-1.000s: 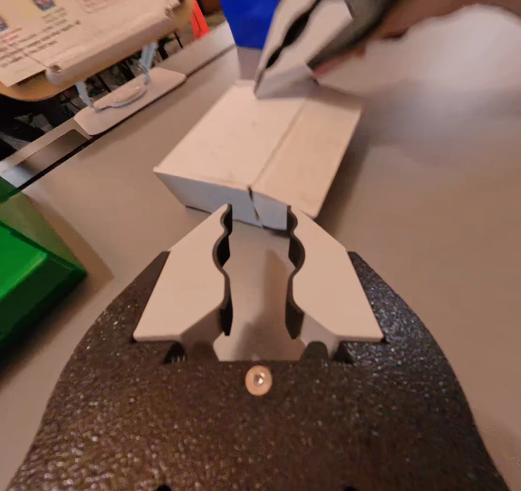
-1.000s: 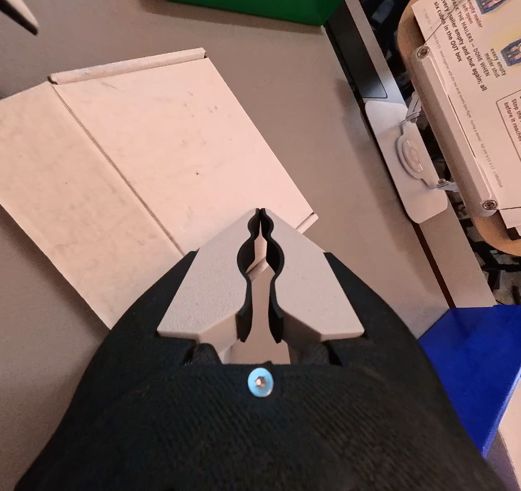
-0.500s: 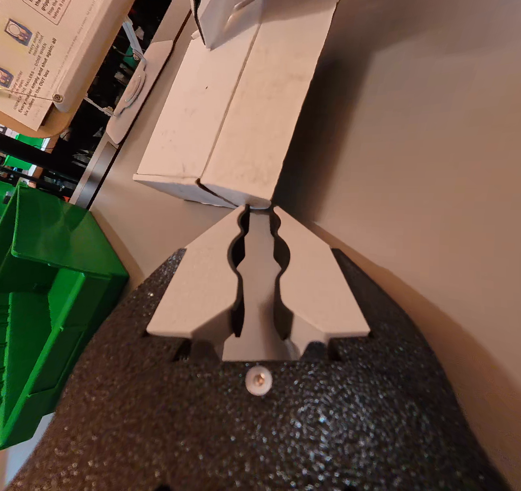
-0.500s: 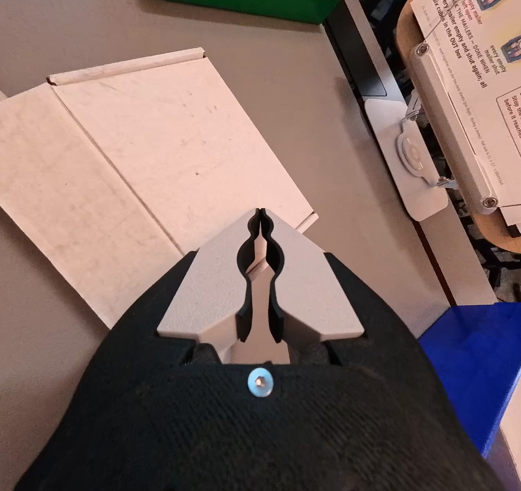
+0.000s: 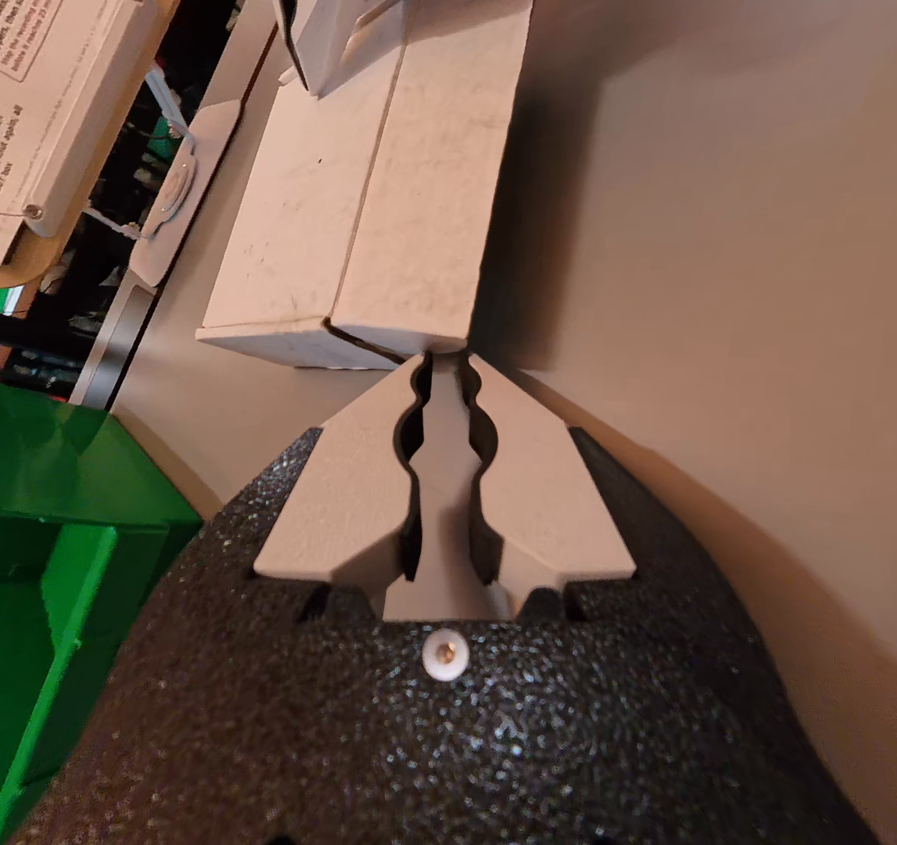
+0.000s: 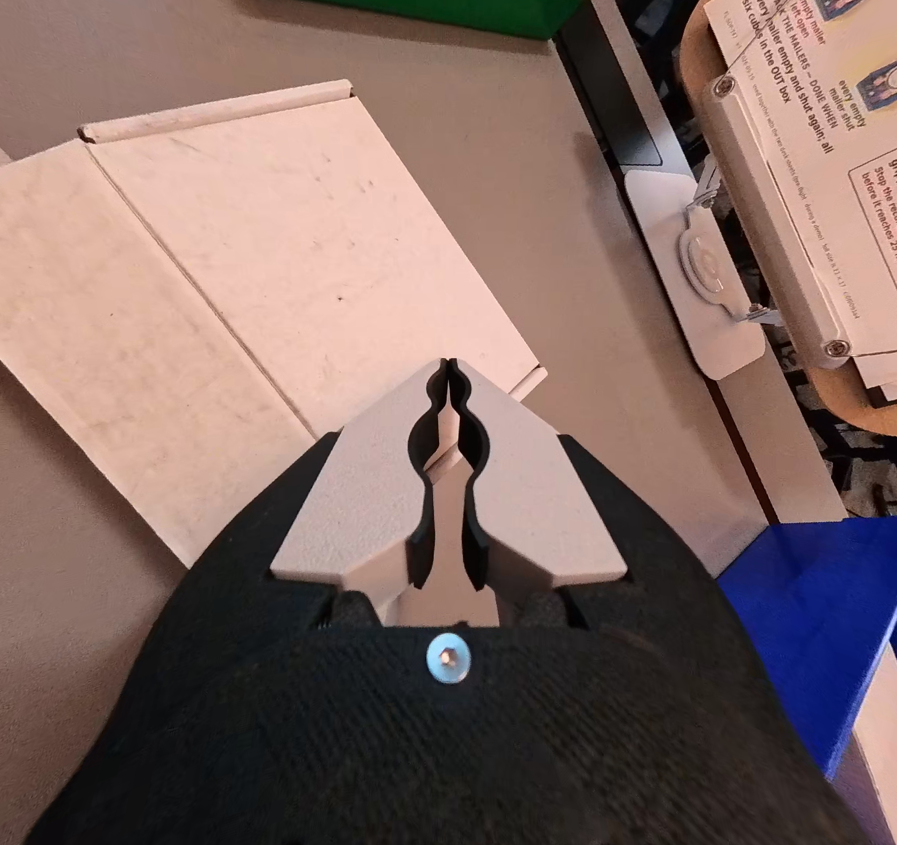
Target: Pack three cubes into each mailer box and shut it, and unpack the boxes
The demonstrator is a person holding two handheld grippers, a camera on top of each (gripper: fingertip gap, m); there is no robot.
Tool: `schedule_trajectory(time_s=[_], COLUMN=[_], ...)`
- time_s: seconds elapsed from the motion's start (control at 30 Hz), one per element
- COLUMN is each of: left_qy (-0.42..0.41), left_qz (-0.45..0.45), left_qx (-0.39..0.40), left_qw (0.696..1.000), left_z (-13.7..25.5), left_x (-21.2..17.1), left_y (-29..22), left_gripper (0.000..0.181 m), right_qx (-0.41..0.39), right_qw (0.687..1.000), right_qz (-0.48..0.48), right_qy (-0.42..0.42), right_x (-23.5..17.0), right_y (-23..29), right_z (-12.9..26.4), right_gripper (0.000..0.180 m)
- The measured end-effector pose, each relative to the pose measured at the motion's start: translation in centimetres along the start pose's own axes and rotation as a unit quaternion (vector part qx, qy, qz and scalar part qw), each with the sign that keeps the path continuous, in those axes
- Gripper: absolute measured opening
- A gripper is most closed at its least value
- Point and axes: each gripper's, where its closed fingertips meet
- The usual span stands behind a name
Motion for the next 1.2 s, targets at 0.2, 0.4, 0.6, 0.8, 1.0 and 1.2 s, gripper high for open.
schedule_trajectory(time_s=[0.2, 0.4, 0.6, 0.8, 1.0, 1.2], left_qy=[-0.016, -0.031, -0.126, -0.184, -0.095, -0.079], left_qz=[-0.005, 0.021, 0.092, 0.29, 0.305, 0.273], left_qx=[-0.035, -0.028, -0.077, -0.055, -0.083, -0.067], left_qw=[0.999, 0.999, 0.985, 0.938, 0.944, 0.957], left_z=[-0.1, 1.0, 3.0, 2.7, 0.0, -0.4], left_x=[0.4, 0.1, 2.3, 3.3, 1.2, 1.0], left_y=[-0.3, -0.1, -0.5, 3.3, 3.5, 3.6], left_gripper=[0.013, 0.032, 0.041, 0.071, 0.054, 0.049], right_qx=[0.001, 0.003, -0.003, -0.004, 0.01, 0.02], right_qw=[1.0, 1.0, 1.0, 1.0, 1.0, 0.999], right_qz=[-0.002, -0.01, -0.002, -0.008, -0.016, -0.032], right_qy=[0.002, -0.002, 0.001, -0.001, -0.003, -0.01], right_x=[0.0, 0.0, 0.0, 0.0, 0.0, -0.1], right_y=[0.0, 0.0, 0.0, 0.0, 0.1, 0.1], right_z=[0.0, 0.0, 0.0, 0.1, 0.1, 0.2], right_gripper=[0.0, 0.0, 0.0, 0.0, 0.0, 0.0])
Point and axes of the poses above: each gripper's, where its closed fingertips meet, z back along the fingers, x out of its top, y = z × x across the jaws, and after that the axes turned 8 degrees about -x, right-handed
